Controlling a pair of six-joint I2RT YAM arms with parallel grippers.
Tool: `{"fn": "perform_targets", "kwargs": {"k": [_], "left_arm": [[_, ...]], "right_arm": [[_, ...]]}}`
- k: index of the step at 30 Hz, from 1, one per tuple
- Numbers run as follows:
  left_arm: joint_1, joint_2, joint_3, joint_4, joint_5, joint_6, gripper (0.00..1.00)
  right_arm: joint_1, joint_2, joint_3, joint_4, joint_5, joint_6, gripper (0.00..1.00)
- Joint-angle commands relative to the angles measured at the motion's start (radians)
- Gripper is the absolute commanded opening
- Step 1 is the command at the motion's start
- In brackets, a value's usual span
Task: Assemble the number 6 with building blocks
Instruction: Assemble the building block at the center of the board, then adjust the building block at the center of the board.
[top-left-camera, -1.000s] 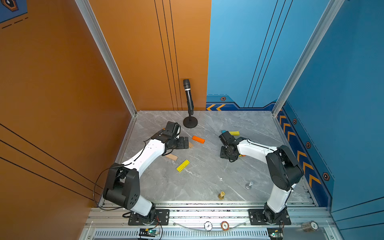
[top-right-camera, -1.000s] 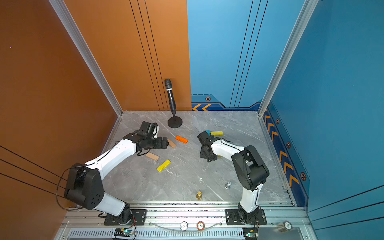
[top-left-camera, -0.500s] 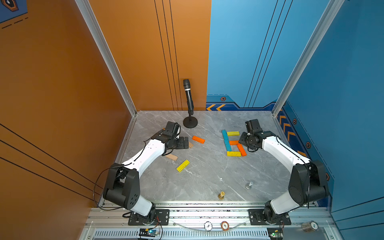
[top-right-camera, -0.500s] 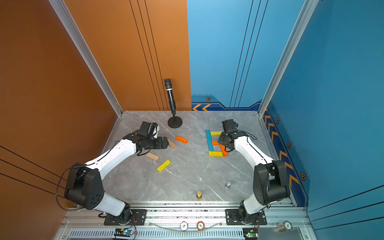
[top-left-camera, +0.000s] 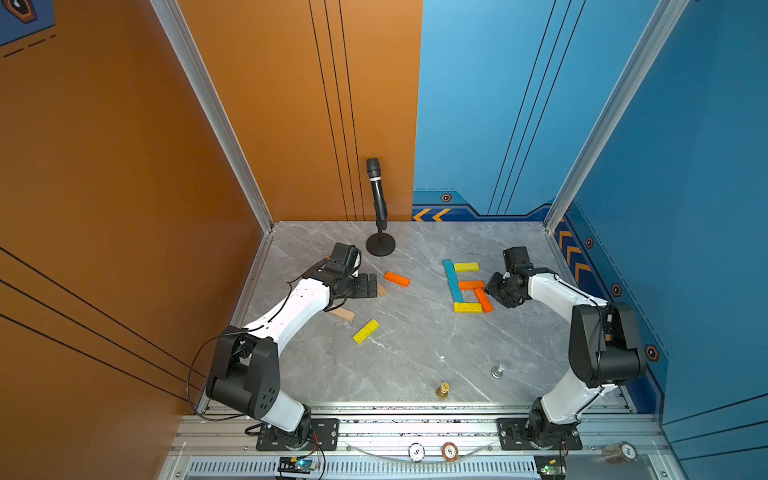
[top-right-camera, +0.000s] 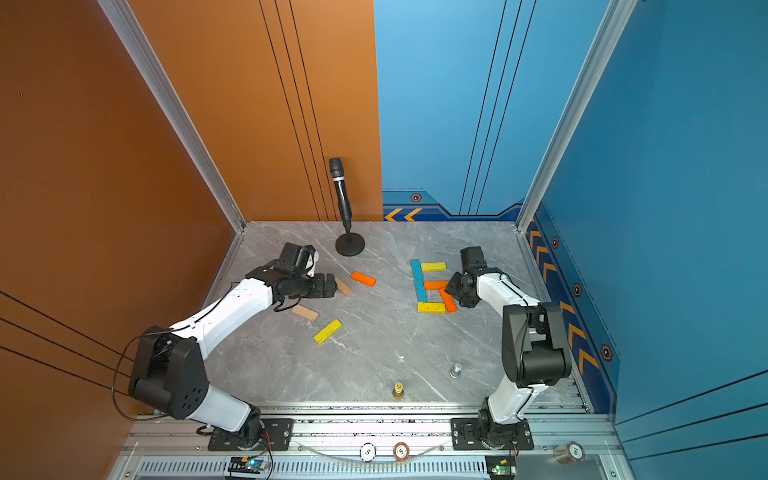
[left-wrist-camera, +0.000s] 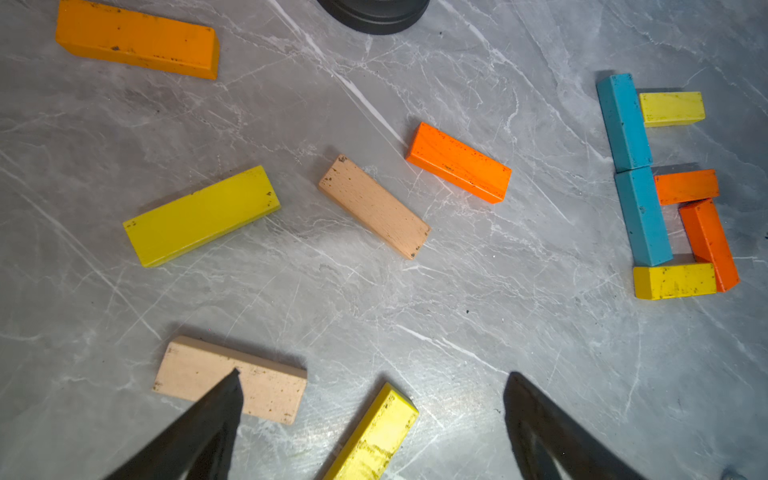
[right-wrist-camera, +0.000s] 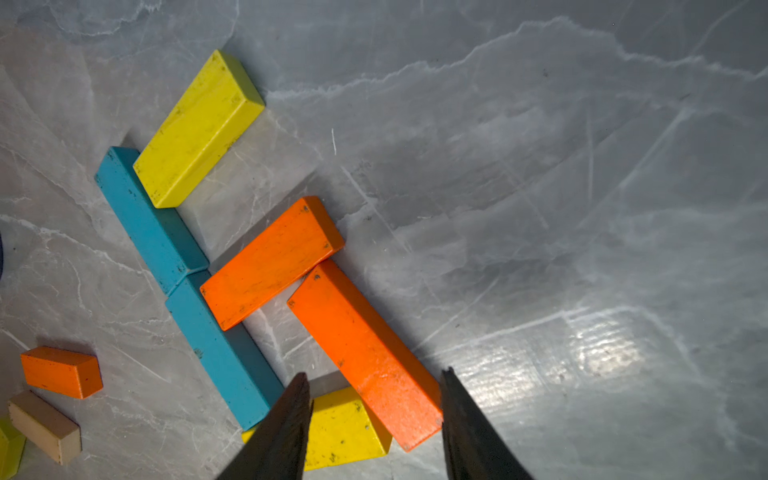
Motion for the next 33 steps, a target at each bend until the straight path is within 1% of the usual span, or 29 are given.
{"fn": "perform_targets", "kwargs": {"k": [1,6,22,33], "left_arm": [[-0.005,0.015,0.040,-0.001,-0.003,0.018,0.98],[-0.006,0.018,0.040,-0.001,-0.003,0.019,0.98],[-0.006,0.022,0.042,-0.002,-0.001,0.019,0.98],[-0.006,0.024,0.043,-0.001,0.000,0.019,0.98]], "right_arm": [[-0.024,0.020,-0.014,0.023,-0.024,-0.002,0.51],[-0.027,0.040,-0.011,0.015,-0.031,-0.019,0.52],[0.001,0.016,-0.073,0.059,-0.116,0.066,0.52],[0.002,-0.016,-0.062,0.037,-0.131,0.072,0.52]]}}
